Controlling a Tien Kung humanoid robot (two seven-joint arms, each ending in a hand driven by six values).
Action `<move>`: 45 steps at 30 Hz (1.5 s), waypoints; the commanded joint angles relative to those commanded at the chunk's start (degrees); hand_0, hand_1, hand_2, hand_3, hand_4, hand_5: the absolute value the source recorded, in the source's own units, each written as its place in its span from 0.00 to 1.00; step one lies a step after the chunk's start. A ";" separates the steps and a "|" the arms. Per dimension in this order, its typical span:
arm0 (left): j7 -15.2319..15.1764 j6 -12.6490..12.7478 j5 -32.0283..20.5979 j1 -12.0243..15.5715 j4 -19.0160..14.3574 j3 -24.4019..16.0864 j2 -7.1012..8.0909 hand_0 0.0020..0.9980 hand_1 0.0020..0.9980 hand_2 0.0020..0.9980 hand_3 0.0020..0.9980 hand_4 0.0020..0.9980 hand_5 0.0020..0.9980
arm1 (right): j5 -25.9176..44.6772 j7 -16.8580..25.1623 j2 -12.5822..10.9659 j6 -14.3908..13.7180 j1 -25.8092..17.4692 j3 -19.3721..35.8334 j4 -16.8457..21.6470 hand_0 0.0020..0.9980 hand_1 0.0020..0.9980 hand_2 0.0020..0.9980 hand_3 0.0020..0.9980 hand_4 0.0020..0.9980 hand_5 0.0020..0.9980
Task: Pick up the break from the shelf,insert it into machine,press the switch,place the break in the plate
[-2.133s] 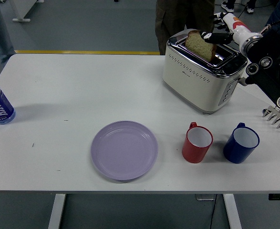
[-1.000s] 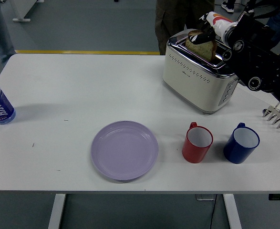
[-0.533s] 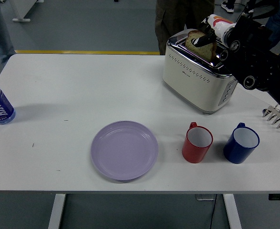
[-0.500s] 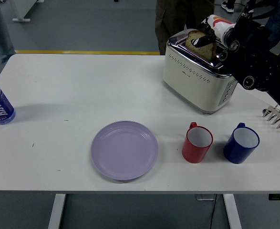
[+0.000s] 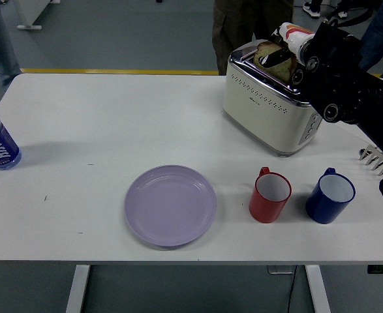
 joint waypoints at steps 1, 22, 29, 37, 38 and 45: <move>-0.02 0.01 -0.09 -0.06 0.00 0.07 0.01 0.64 0.48 0.46 0.56 0.37 0.82 | 0.07 -0.03 0.00 0.02 0.07 -0.21 -0.20 0.62 0.59 0.67 0.78 0.72 0.38; -0.28 0.20 -1.29 -0.74 0.00 1.28 0.07 0.64 0.48 0.45 0.56 0.37 0.82 | 2.19 0.19 0.00 -0.29 0.42 -3.32 -2.81 0.49 0.52 0.63 0.74 0.71 0.38; -0.27 0.25 -1.06 -0.84 0.00 1.03 0.06 0.64 0.48 0.45 0.56 0.37 0.82 | 3.23 0.73 0.00 -1.36 0.17 -3.98 -2.95 0.43 0.46 0.59 0.72 0.71 0.38; -0.17 0.20 -0.74 -0.87 0.00 0.84 0.03 0.64 0.48 0.45 0.56 0.37 0.82 | 4.50 1.04 0.00 -2.21 -0.08 -4.90 -2.83 0.31 0.36 0.53 0.63 0.69 0.37; -0.17 0.20 -0.77 -0.87 0.00 0.87 0.04 0.64 0.48 0.45 0.56 0.37 0.82 | 4.70 1.05 0.00 -2.33 -0.09 -5.13 -2.82 0.31 0.36 0.53 0.63 0.69 0.37; -0.10 0.23 -0.49 -0.72 0.00 0.57 0.02 0.64 0.48 0.45 0.56 0.37 0.82 | 4.87 1.41 0.00 -3.85 -0.13 -5.76 -2.77 0.24 0.32 0.50 0.57 0.65 0.32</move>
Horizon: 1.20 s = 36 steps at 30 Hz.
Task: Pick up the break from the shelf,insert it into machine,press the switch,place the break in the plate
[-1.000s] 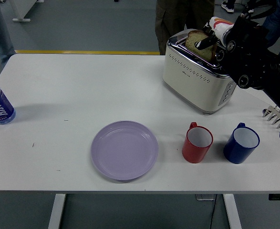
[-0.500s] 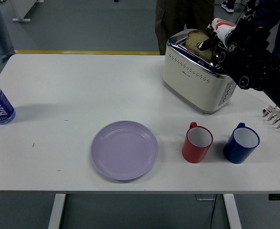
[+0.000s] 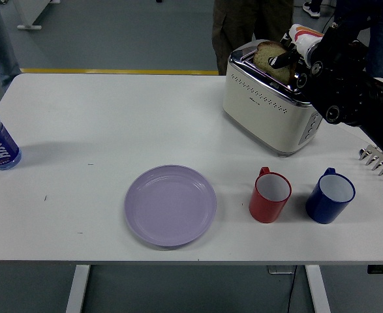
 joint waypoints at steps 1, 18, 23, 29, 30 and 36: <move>0.04 -0.02 0.13 0.01 0.00 -0.09 0.00 0.64 0.48 0.45 0.56 0.37 0.82 | -0.06 0.06 0.00 -0.18 -0.01 -0.06 0.02 0.24 0.32 0.50 0.57 0.65 0.32; 0.29 -0.09 1.30 0.29 0.00 -0.98 -0.06 0.64 0.48 0.45 0.56 0.37 0.82 | -0.39 0.82 0.00 -1.31 -0.50 -0.99 0.17 0.11 0.19 0.42 0.48 0.54 0.20; 0.31 -0.11 1.35 0.39 0.00 -1.05 -0.07 0.64 0.48 0.45 0.56 0.37 0.82 | -0.45 1.10 0.00 -1.62 -0.47 -1.14 0.34 0.09 0.16 0.41 0.47 0.51 0.16; 0.26 -0.15 1.21 0.36 0.00 -1.00 -0.04 0.64 0.48 0.45 0.56 0.37 0.82 | -0.40 1.42 0.00 -2.40 -0.33 -0.78 0.60 0.07 0.14 0.37 0.45 0.51 0.17; 0.25 -0.16 1.17 0.33 0.00 -0.97 -0.03 0.64 0.48 0.45 0.56 0.37 0.82 | -0.39 1.50 0.00 -2.66 -0.31 -0.70 0.67 0.07 0.14 0.37 0.45 0.51 0.17; 0.19 -0.13 0.95 0.26 0.00 -0.90 -0.01 0.64 0.48 0.45 0.56 0.37 0.82 | -0.81 1.88 0.00 -3.98 -0.14 0.04 1.08 0.02 0.09 0.34 0.42 0.50 0.18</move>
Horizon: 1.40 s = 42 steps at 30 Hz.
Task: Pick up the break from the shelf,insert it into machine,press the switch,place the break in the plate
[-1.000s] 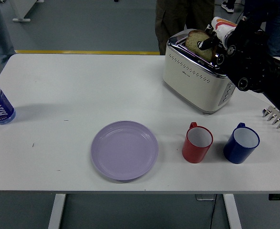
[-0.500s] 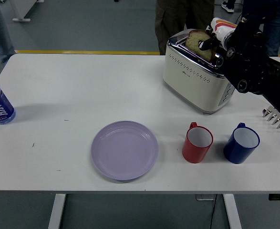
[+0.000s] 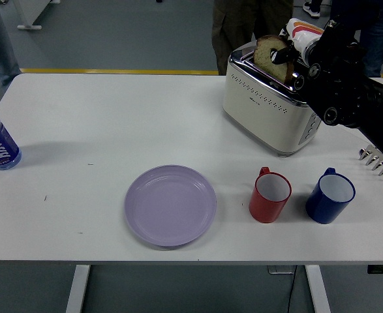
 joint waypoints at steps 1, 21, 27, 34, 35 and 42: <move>-0.01 0.01 -0.04 0.01 0.00 0.00 0.00 0.64 0.48 0.45 0.56 0.37 0.82 | -0.21 0.02 0.00 -0.14 0.05 0.15 0.14 0.02 0.09 0.34 0.42 0.50 0.18; 0.11 0.04 0.11 0.34 0.00 -0.35 0.02 0.64 0.48 0.45 0.56 0.37 0.82 | -3.71 -0.03 -1.56 -1.87 1.05 4.57 2.81 0.00 0.04 0.32 0.40 0.45 0.13; 0.12 0.05 -0.05 0.44 0.00 -0.30 0.04 0.64 0.48 0.45 0.56 0.37 0.82 | -4.19 -0.10 -2.34 -2.01 1.23 5.47 3.19 0.00 0.05 0.32 0.40 0.43 0.11; 0.15 0.05 -0.02 0.55 0.00 -0.30 0.04 0.64 0.48 0.45 0.56 0.37 0.82 | -5.27 -0.35 -3.05 -1.90 1.24 6.73 4.46 0.00 0.04 0.32 0.40 0.42 0.11; 0.15 0.06 0.03 0.59 0.00 -0.34 0.03 0.64 0.48 0.45 0.56 0.37 0.82 | -5.43 -0.38 -3.13 -1.91 1.22 6.97 4.62 0.00 0.04 0.32 0.40 0.42 0.11; 0.23 0.05 0.46 0.91 0.00 -0.70 0.02 0.64 0.48 0.45 0.55 0.37 0.82 | -7.03 -0.55 -4.21 -1.97 1.11 9.58 7.01 0.00 0.03 0.31 0.40 0.42 0.11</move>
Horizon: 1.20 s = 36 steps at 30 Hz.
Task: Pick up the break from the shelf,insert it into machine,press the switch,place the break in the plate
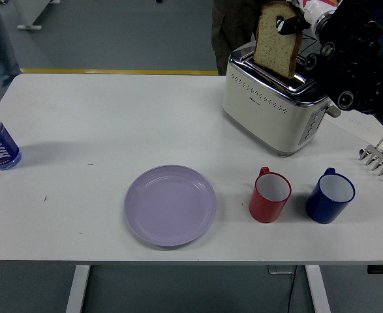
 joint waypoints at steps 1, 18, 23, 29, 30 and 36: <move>0.00 0.00 0.01 0.02 0.00 0.00 0.00 0.64 0.48 0.45 0.55 0.37 0.82 | -0.17 -0.01 -0.13 -0.01 0.01 0.21 0.26 0.00 0.03 0.31 0.40 0.42 0.11; 0.39 -0.18 1.77 0.83 0.00 -1.36 -0.06 0.64 0.48 0.45 0.55 0.36 0.82 | -1.79 -1.38 -2.74 -0.54 -1.08 4.84 7.50 0.00 0.03 0.31 0.40 0.42 0.11; 0.39 -0.22 1.84 0.82 0.00 -1.41 -0.05 0.64 0.48 0.45 0.55 0.36 0.82 | -2.22 -1.81 -3.51 -0.52 -1.12 5.55 9.93 0.00 0.02 0.31 0.40 0.41 0.09; 0.35 -0.24 1.68 0.59 0.00 -1.27 -0.01 0.64 0.48 0.45 0.55 0.36 0.83 | -1.99 -2.46 -4.22 0.00 -1.27 5.95 12.43 0.00 0.02 0.31 0.40 0.41 0.09; 0.34 -0.24 1.66 0.56 0.00 -1.26 -0.01 0.64 0.48 0.45 0.55 0.36 0.83 | -1.94 -2.53 -4.32 0.08 -1.31 5.97 12.76 0.00 0.02 0.31 0.40 0.41 0.09; 0.31 -0.23 1.59 0.40 0.00 -1.26 -0.02 0.64 0.48 0.45 0.55 0.36 0.83 | -1.67 -2.95 -5.27 0.49 -1.87 6.07 16.44 0.00 0.02 0.31 0.40 0.40 0.08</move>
